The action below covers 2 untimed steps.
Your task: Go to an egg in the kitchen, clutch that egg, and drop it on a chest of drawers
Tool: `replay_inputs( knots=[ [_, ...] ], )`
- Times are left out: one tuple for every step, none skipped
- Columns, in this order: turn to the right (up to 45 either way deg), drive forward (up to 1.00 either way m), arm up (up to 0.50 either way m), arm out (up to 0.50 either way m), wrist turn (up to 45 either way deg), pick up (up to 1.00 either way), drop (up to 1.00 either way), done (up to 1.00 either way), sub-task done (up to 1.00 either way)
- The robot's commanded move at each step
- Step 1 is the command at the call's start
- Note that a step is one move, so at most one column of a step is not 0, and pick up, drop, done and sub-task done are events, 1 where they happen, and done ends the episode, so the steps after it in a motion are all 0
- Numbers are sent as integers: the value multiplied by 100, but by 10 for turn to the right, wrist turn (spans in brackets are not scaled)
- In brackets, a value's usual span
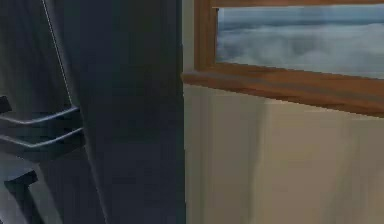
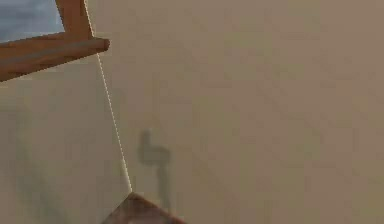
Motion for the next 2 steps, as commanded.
replay_inputs(
  knots=[
    [-450,0,0,0,0,0,0,0,0],
    [-450,0,0,0,0,0,0,0,0]
  ],
)
